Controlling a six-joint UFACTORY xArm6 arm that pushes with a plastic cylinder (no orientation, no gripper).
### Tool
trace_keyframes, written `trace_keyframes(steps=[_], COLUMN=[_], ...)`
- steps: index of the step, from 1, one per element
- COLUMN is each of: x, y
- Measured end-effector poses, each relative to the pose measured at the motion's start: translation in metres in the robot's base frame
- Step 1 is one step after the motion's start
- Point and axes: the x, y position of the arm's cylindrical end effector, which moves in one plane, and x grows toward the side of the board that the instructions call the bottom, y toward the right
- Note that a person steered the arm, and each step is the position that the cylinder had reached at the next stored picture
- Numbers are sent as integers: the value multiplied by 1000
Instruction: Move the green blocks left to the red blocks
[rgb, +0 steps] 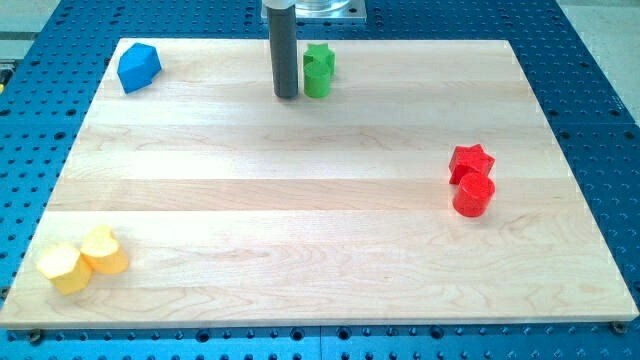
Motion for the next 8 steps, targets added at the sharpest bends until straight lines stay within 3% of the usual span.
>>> trace_keyframes(steps=[5, 7, 8], x=[-20, -95, -105], y=[0, -3, -3])
